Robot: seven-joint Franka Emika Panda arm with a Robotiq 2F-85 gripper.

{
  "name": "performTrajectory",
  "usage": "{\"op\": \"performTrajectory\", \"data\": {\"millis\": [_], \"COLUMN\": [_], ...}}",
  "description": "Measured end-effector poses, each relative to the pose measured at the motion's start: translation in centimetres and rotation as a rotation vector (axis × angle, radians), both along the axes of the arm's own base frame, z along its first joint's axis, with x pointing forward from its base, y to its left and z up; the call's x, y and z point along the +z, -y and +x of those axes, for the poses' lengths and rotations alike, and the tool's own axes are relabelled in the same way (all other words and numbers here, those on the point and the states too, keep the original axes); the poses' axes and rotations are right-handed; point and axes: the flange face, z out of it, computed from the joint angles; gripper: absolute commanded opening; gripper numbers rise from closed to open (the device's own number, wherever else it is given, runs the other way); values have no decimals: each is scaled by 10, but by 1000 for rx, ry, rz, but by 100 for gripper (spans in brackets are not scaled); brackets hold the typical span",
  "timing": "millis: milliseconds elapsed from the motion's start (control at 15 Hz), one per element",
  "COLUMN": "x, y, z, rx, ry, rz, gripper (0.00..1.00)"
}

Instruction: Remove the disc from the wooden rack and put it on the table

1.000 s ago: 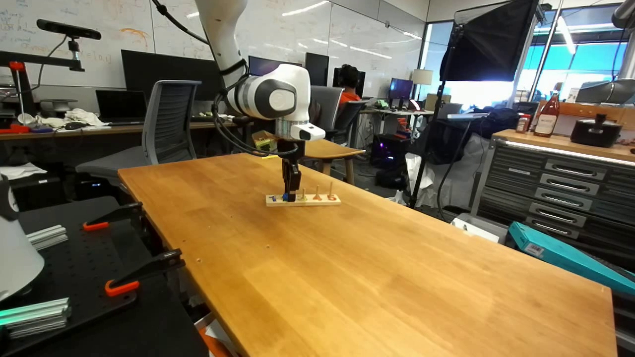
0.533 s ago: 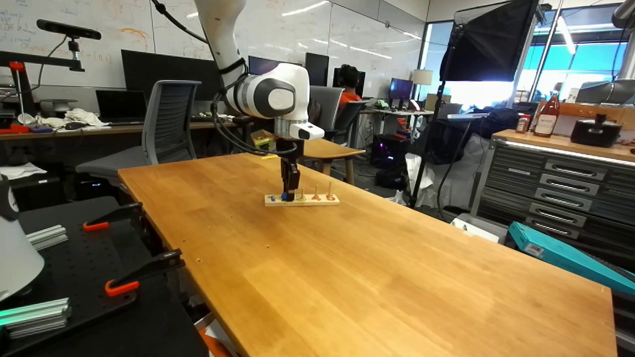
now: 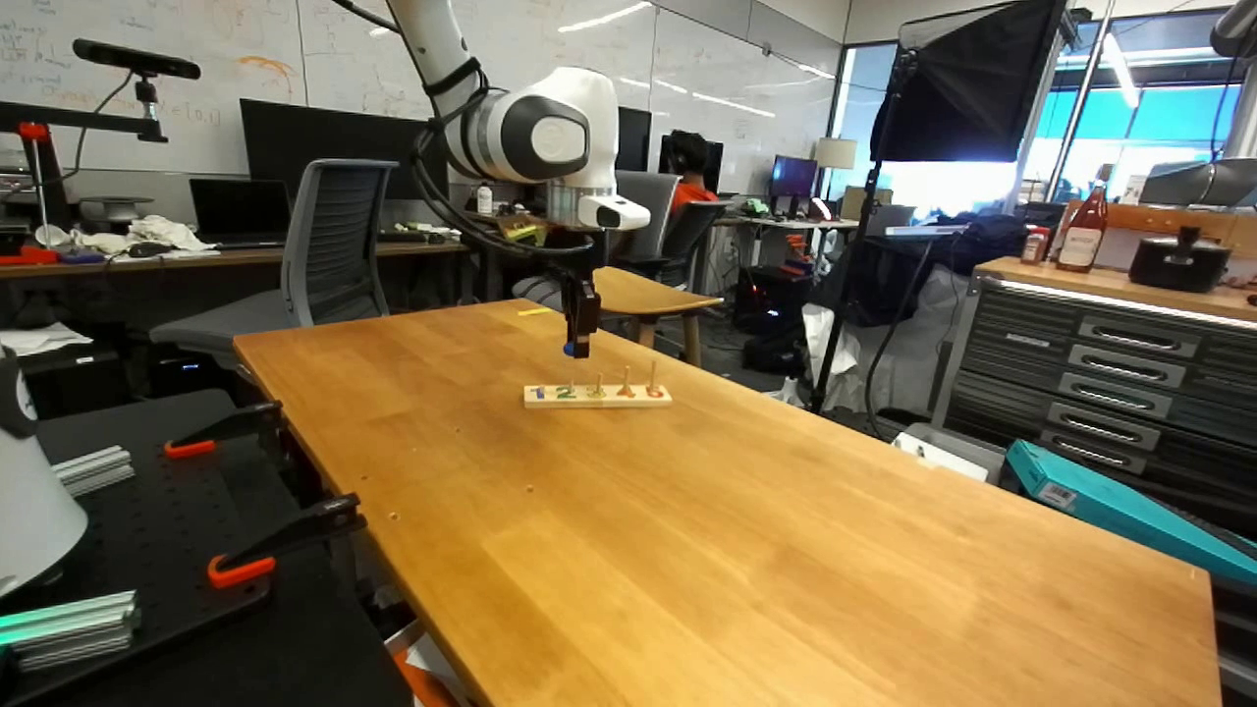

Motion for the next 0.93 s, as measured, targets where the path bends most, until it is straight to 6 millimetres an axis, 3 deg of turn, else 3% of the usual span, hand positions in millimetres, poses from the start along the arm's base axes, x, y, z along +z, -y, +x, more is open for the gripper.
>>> {"op": "performTrajectory", "data": {"millis": [200, 400, 467, 600, 800, 933], "x": [11, 2, -2, -11, -24, -23], "y": [39, 95, 111, 135, 150, 146], "z": [-10, -23, -29, -38, -46, -45], "rx": [-35, -78, -90, -107, -121, -114], "ry": [9, 4, 6, 8, 1, 4], "rz": [-36, -96, -115, -144, -161, -160], "gripper": [18, 19, 62, 75, 98, 100]}}
